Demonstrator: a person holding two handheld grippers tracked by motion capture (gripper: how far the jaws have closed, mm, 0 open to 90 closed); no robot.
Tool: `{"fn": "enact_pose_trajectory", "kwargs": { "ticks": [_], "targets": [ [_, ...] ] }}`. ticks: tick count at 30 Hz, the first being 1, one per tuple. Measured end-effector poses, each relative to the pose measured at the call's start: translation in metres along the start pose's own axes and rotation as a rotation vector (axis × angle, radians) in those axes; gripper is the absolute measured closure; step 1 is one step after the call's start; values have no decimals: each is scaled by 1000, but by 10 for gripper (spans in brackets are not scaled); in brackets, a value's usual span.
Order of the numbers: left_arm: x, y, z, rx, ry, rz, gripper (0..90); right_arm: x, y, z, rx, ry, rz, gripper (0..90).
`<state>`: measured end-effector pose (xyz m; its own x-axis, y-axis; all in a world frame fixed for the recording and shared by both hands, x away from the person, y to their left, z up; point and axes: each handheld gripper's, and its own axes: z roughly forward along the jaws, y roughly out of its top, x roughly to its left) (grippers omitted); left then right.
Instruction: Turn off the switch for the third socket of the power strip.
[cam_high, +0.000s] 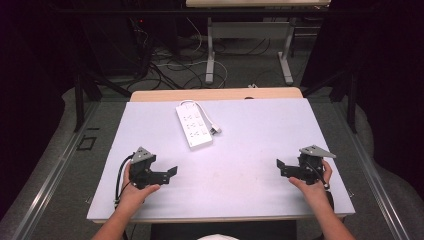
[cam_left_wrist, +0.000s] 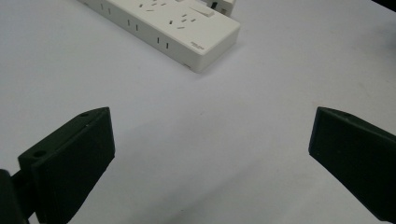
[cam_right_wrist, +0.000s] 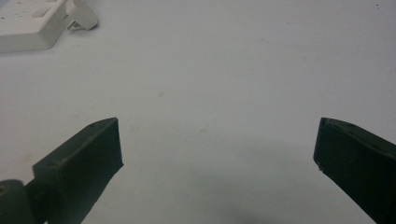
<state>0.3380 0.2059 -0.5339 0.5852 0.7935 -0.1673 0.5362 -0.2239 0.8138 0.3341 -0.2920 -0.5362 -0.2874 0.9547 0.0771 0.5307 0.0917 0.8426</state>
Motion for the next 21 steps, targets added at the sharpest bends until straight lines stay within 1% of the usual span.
{"fn": "enact_pose_trajectory", "kwargs": {
  "ticks": [1, 2, 3, 4, 5, 6, 10, 11, 13, 14, 16, 17, 18, 19, 20, 21],
  "targets": [
    [-2, 0, 1, 0, -7, -1, 1, 0, 0, 0, 0, -1, 1, 13],
    [-3, 0, 1, 7, -4, 9, 1, 0, 0, 0, 1, -3, 1, 15],
    [-5, 0, 2, 6, -15, 6, 1, -1, 0, 0, 2, -5, -1, 16],
    [-6, 0, 2, 10, -14, 24, 1, -1, 0, -1, 2, -5, 4, 18],
    [-7, 0, 3, 11, -19, 21, 1, 0, -1, 0, -3, -12, 7, 20],
    [-10, 0, 4, 20, -16, 34, 1, -1, -1, 0, -1, -10, 8, 22],
    [-14, 0, 6, 22, -19, 25, 2, 0, -1, 0, 5, -5, 9, 28],
    [-16, 0, 6, 23, -31, 13, 2, 0, -1, 0, 5, -4, 6, 28],
    [-17, 0, 6, 21, -28, 28, 2, 0, -1, 0, 5, -4, 2, 30],
    [-19, 0, 7, 21, -37, 15, 2, 0, -1, 0, 6, -3, 4, 31],
    [-20, 1, 8, 18, -39, 21, 2, 0, -1, 0, 6, -2, -5, 32],
    [-21, 1, 8, 20, -49, 6, 3, 0, -1, 0, 7, -3, -6, 33],
    [-22, 1, 9, 21, -47, 10, 3, 0, -1, 0, 7, -3, -6, 33],
    [-22, 1, 9, 20, -39, 19, 21, 1, -1, 0, 8, -3, -4, 36],
    [-24, 1, 10, 20, -38, 12, 32, 1, -1, 0, 7, -4, -4, 37],
    [-25, 2, 10, 25, -31, 30, 39, 1, -1, 1, 7, -6, -4, 38]
  ]
}}
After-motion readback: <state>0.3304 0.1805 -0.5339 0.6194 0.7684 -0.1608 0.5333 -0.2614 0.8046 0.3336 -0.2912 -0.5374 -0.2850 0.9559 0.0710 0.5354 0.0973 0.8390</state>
